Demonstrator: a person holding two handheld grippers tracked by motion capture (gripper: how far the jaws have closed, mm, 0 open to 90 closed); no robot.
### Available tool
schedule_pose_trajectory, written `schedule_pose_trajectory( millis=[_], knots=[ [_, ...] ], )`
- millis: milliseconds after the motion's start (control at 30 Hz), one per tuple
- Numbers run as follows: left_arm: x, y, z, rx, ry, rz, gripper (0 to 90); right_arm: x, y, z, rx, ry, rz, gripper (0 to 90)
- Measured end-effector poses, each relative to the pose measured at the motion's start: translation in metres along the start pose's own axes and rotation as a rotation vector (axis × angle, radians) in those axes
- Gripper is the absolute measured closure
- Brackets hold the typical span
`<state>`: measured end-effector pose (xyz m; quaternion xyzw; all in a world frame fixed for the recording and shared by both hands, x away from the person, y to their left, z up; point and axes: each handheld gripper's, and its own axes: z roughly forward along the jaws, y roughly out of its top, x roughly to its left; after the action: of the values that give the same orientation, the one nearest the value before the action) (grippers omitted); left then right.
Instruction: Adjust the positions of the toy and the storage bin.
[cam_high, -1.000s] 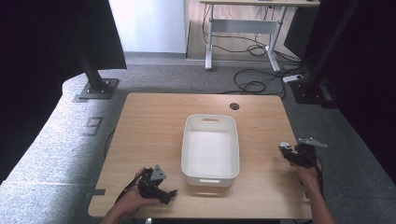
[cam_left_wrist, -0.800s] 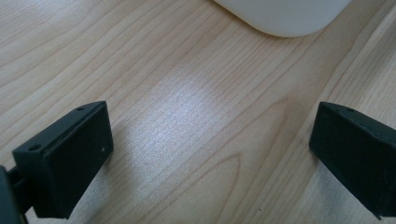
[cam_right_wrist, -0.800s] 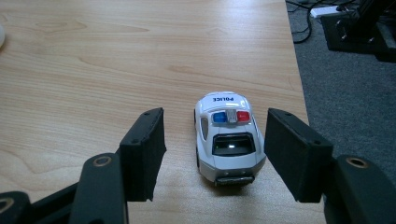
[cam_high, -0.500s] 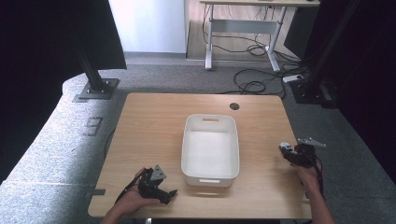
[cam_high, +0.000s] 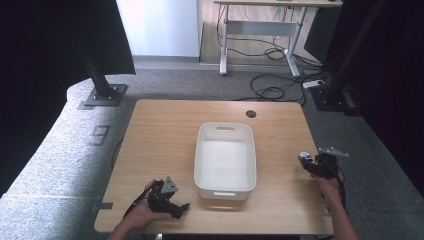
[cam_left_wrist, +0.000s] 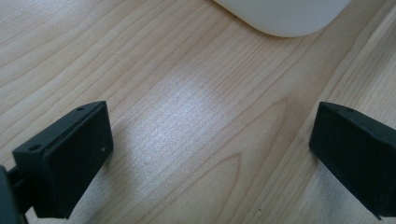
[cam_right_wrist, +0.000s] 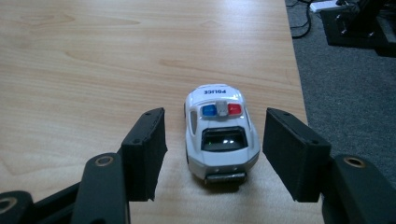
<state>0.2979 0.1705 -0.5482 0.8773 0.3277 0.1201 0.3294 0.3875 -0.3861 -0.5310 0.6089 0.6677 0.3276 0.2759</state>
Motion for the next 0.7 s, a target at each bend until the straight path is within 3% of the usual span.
schedule_pose_trajectory(
  millis=[367,533,700],
  knots=[
    [0.000,0.000,0.000,-0.003,0.001,-0.002,0.0,0.004,0.002,0.012,0.021,-0.013,-0.014,39.5],
    [0.000,0.000,0.000,-0.003,0.001,-0.001,0.0,0.003,0.001,0.013,0.025,-0.042,-0.016,49.1],
    [0.000,0.000,0.000,-0.003,0.001,-0.001,0.0,0.001,0.001,0.013,0.029,-0.036,-0.009,49.5]
  ],
)
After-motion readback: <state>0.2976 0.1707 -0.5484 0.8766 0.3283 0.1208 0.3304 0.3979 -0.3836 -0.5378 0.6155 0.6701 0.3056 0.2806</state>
